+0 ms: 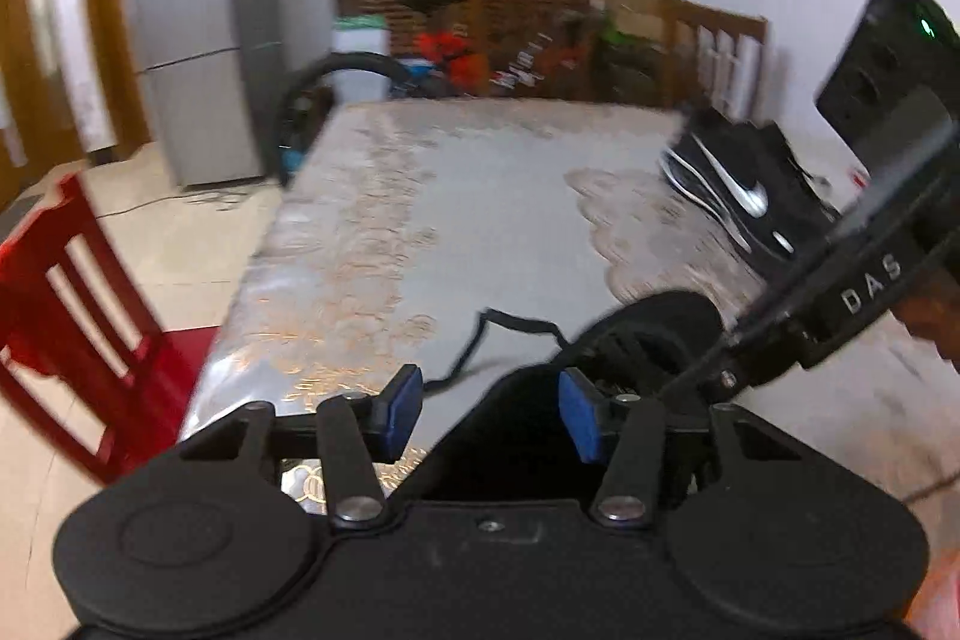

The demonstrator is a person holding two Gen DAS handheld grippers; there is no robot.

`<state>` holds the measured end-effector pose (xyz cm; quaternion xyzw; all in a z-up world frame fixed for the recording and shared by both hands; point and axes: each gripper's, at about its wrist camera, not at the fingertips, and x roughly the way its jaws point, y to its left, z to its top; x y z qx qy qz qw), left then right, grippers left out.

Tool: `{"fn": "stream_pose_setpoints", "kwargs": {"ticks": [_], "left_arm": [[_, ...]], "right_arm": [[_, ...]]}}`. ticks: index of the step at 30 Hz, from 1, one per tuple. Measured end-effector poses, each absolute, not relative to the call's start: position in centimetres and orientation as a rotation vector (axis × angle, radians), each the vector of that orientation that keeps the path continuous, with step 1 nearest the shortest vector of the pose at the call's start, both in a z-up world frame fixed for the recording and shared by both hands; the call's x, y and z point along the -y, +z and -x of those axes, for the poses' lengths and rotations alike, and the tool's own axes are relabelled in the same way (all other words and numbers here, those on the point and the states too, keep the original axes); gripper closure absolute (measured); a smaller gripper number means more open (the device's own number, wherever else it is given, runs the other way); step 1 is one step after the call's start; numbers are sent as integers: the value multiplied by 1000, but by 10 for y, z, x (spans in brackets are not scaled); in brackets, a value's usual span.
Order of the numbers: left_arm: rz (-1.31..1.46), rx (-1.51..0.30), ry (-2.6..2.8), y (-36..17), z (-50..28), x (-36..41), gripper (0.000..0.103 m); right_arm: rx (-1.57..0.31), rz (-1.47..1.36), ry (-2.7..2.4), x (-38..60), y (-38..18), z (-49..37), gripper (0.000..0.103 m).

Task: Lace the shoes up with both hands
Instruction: 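Hold the sneaker with the right gripper while the left gripper reaches toward the lace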

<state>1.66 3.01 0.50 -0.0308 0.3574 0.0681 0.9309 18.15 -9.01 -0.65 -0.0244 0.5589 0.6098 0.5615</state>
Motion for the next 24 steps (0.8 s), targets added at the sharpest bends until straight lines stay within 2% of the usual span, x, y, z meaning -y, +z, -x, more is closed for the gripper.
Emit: {"fn": "stream_pose_setpoints", "kwargs": {"ticks": [11, 24], "left_arm": [[125, -772, 69, -5, -24, -54, 55], [176, -774, 56, -1, -21, -69, 55]], "right_arm": [[-1272, -37, 1401, 83, -23, -173, 100], [-1148, 64, 1481, 65, -15, -164, 98]]}}
